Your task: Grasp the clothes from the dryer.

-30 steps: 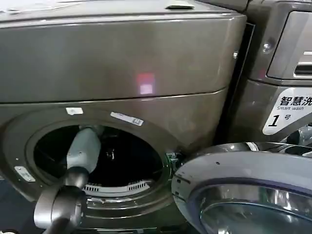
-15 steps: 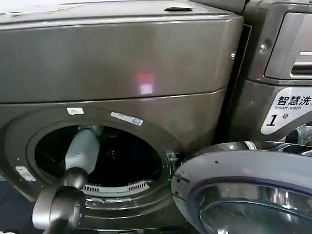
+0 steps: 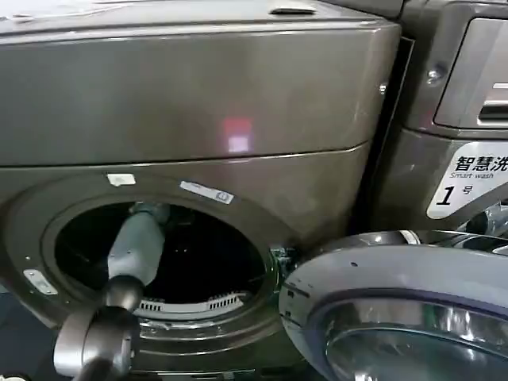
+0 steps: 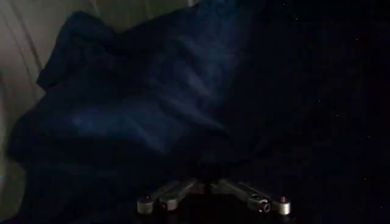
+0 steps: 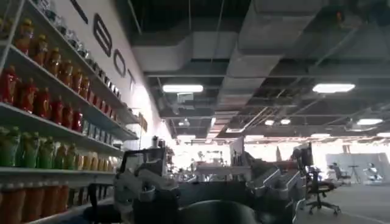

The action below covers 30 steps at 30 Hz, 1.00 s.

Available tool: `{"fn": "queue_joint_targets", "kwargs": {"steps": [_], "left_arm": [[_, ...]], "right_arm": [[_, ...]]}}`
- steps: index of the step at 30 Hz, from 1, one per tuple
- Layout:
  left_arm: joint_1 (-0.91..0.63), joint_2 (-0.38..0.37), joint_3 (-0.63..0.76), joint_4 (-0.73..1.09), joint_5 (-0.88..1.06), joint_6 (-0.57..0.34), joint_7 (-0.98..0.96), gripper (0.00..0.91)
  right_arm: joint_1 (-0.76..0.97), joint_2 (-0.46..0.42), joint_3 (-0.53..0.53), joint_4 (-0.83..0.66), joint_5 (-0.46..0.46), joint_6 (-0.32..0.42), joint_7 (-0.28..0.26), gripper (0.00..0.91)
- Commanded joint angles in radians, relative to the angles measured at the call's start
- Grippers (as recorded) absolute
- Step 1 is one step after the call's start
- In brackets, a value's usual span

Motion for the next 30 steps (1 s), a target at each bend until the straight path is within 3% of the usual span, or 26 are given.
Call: {"fn": "queue_joint_targets", "kwargs": {"steps": [1,5,6,7,9,14,30], "left_arm": [[0.131,-0.037,-0.03,-0.313,-0.328,0.174,-0.487,0.091],[0.199,-0.049,-0.029,-0.417,-0.417,0.235,-0.587,0.08],[0.205,-0.054,-0.03,-0.42,-0.445,0.279,-0.649,0.011],[0.205,-0.058,-0.032,-0.421,-0.479,0.294,-0.688,0.0],[0.211,-0.06,-0.03,-0.434,-0.535,0.313,-0.716,0.0],[0.237,-0.068,-0.027,-0.5,-0.681,0.351,-0.764,0.0],[0.215,-0.122,-0.028,-0.542,-0.883,0.383,-0.983,0.0]], "right_arm": [[0.002,-0.005,-0.019,0.068,0.086,-0.085,0.0,0.907],[0.006,-0.002,-0.016,0.096,0.085,-0.086,-0.029,0.907],[0.005,-0.001,-0.021,0.102,0.086,-0.072,-0.02,0.907],[0.006,-0.001,-0.027,0.1,0.089,-0.055,-0.017,0.907],[0.002,0.006,-0.04,0.096,0.087,-0.002,-0.033,0.907],[0.003,0.01,-0.039,0.1,0.085,-0.004,-0.035,0.907],[0.002,0.01,-0.041,0.08,0.055,0.012,-0.027,0.907]]}}
